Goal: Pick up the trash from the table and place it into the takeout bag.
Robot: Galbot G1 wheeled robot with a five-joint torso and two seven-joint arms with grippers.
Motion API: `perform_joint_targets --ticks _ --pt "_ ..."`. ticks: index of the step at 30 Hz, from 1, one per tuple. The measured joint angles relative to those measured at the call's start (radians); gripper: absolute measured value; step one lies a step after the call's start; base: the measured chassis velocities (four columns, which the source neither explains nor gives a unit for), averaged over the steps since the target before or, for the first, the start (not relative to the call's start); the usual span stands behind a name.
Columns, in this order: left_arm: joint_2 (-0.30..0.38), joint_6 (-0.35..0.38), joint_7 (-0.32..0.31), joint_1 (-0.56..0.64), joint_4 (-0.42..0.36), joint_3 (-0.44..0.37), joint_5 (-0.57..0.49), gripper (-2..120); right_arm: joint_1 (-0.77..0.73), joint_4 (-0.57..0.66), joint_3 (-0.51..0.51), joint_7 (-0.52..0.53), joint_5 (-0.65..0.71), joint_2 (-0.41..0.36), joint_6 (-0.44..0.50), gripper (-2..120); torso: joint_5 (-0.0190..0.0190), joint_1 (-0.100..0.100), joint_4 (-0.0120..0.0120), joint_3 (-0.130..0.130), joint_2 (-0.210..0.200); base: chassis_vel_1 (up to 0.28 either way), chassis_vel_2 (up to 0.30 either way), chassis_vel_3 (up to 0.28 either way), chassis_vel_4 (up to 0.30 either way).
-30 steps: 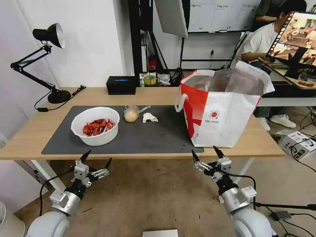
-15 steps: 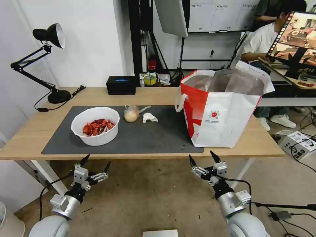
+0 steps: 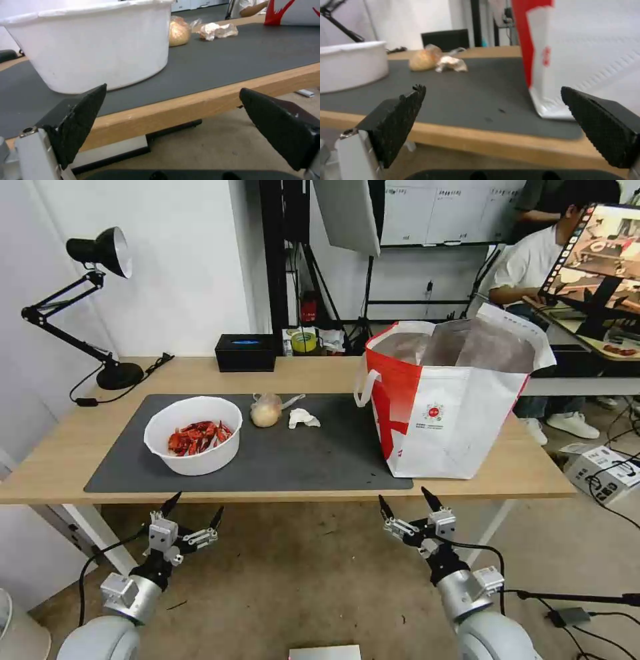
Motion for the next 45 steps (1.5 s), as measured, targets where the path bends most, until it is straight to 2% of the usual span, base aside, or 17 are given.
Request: perform_joint_targets --ticks 15,18,27,29,38,43,45 --pt "-0.003 -0.006 0.003 0.000 -0.003 0.000 -0.002 100 0.221 -0.060 -0.181 -0.001 0.000 -0.031 -0.070 100 0.0000 0.000 0.0000 0.000 0.000 0.000 0.000 0.000 0.000" --pt "-0.003 -0.006 0.003 0.000 -0.008 -0.001 -0.003 100 0.335 -0.095 -0.256 0.025 0.030 -0.030 -0.110 100 0.0000 0.000 0.0000 0.000 0.000 0.000 0.000 0.000 0.000" --pt "0.002 -0.002 0.003 0.001 -0.020 -0.005 -0.004 100 0.537 -0.159 -0.364 0.083 0.106 -0.017 -0.200 100 0.0000 0.000 0.0001 0.000 0.000 0.000 0.000 0.000 0.000" --pt "0.001 0.000 0.003 0.003 -0.027 -0.005 -0.003 100 0.616 -0.195 -0.415 0.130 0.156 -0.002 -0.260 100 0.0000 0.000 0.0001 0.000 0.000 0.000 0.000 0.000 0.000" --pt "0.000 0.001 0.002 0.004 -0.027 -0.010 -0.003 100 0.822 -0.343 -0.519 0.241 0.241 0.073 -0.340 100 -0.0001 0.000 0.0001 0.000 0.000 0.000 0.000 0.000 0.000" --pt "0.001 0.001 0.002 0.007 -0.027 -0.016 -0.005 100 0.954 -0.463 -0.566 0.304 0.277 0.141 -0.378 100 -0.0001 0.000 0.0001 0.000 0.000 0.000 0.000 0.000 0.000" --pt "0.001 0.001 0.001 0.009 -0.024 -0.020 -0.006 100 1.014 -0.540 -0.580 0.326 0.281 0.191 -0.391 100 -0.0002 0.000 0.0001 0.000 0.000 0.000 0.000 0.000 0.000"
